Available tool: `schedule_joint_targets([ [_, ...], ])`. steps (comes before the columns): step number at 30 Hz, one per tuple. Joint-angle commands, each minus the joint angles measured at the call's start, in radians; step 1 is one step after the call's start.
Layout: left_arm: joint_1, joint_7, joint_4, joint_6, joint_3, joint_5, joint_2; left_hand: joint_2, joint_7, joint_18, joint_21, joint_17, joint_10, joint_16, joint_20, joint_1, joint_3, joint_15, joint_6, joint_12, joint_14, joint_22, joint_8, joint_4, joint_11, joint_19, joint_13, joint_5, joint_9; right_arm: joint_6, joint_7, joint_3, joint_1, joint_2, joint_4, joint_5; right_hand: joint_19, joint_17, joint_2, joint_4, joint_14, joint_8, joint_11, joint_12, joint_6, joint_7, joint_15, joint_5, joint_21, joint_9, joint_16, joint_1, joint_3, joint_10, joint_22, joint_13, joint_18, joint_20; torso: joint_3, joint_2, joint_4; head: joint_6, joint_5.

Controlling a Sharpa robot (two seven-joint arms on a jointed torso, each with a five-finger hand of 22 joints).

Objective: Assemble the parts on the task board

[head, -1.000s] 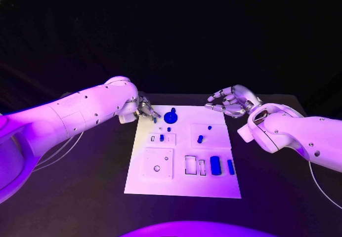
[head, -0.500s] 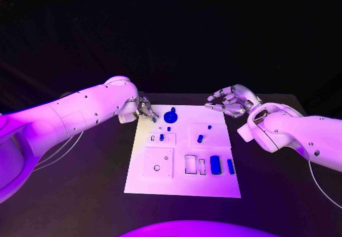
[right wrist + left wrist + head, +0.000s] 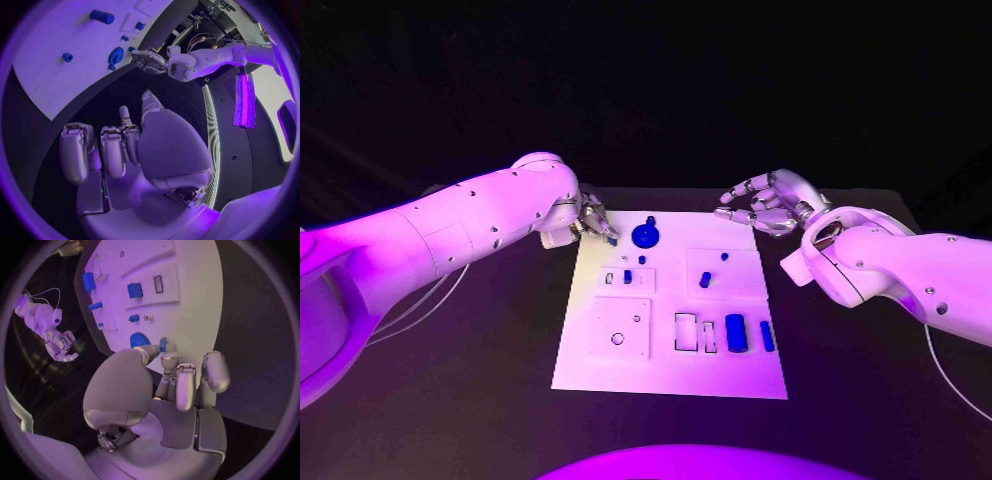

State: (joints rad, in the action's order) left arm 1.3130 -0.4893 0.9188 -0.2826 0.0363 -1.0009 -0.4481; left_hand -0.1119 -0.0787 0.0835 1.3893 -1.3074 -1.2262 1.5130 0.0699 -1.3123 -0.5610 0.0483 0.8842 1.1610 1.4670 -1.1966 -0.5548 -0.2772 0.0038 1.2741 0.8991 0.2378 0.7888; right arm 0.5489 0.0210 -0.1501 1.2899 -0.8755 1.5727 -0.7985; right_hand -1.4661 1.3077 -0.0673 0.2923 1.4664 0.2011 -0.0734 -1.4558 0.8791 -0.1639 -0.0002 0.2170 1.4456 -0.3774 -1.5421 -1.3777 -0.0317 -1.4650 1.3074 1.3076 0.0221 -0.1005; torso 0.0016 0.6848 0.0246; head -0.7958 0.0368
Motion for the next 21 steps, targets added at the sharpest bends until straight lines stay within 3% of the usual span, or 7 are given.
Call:
schedule_joint_targets([
  [1, 0.000, 0.018, 0.005, 0.016, 0.000, 0.024, -0.004, -0.008, 0.001, 0.003, 0.007, -0.142, -0.008, 0.005, -0.004, 0.004, -0.121, 0.003, -0.006, -0.005, 0.065, -0.003, -0.008, 0.103, 0.000, 0.005, -0.001, 0.006, 0.070, -0.013, 0.007, 0.000, 0.000, 0.001, 0.000, -0.004, -0.039, 0.167, 0.005, -0.004, 0.081, 0.006, -0.004, 0.002, -0.006, 0.004, 0.003, 0.008, -0.004, 0.001, 0.006, 0.001, -0.003, 0.001, 0.175, 0.153, 0.011, -0.007, 0.0003, -0.001, 0.0001, 0.000, 0.001],
  [9, 0.000, 0.024, 0.054, 0.048, -0.001, 0.066, -0.041, -0.036, 0.002, 0.000, 0.015, -0.153, -0.022, 0.010, -0.007, 0.037, -0.216, 0.006, 0.000, 0.002, 0.070, -0.018, -0.023, 0.152, -0.002, 0.015, 0.007, 0.011, 0.094, -0.014, 0.007, 0.000, 0.000, -0.001, -0.001, -0.004, -0.040, 0.168, 0.005, -0.004, 0.082, 0.007, -0.004, 0.002, -0.005, 0.004, 0.003, 0.017, -0.004, 0.001, 0.006, -0.001, -0.003, 0.001, 0.175, 0.154, 0.011, -0.006, 0.0008, -0.003, 0.0021, 0.001, 0.004],
  [21, 0.001, 0.034, 0.287, 0.122, 0.000, 0.125, -0.194, -0.078, 0.013, -0.011, 0.043, -0.189, -0.066, 0.026, -0.017, 0.095, -0.312, 0.016, 0.034, 0.021, 0.083, -0.071, -0.031, 0.211, -0.014, 0.058, 0.036, 0.037, 0.108, -0.014, 0.006, 0.000, -0.001, -0.009, -0.001, -0.004, -0.039, 0.167, 0.005, -0.003, 0.081, 0.007, -0.004, 0.002, -0.006, 0.004, 0.003, 0.024, -0.005, 0.001, 0.007, -0.001, -0.003, 0.002, 0.175, 0.153, 0.011, -0.006, 0.0007, -0.004, 0.0053, -0.001, 0.010],
])
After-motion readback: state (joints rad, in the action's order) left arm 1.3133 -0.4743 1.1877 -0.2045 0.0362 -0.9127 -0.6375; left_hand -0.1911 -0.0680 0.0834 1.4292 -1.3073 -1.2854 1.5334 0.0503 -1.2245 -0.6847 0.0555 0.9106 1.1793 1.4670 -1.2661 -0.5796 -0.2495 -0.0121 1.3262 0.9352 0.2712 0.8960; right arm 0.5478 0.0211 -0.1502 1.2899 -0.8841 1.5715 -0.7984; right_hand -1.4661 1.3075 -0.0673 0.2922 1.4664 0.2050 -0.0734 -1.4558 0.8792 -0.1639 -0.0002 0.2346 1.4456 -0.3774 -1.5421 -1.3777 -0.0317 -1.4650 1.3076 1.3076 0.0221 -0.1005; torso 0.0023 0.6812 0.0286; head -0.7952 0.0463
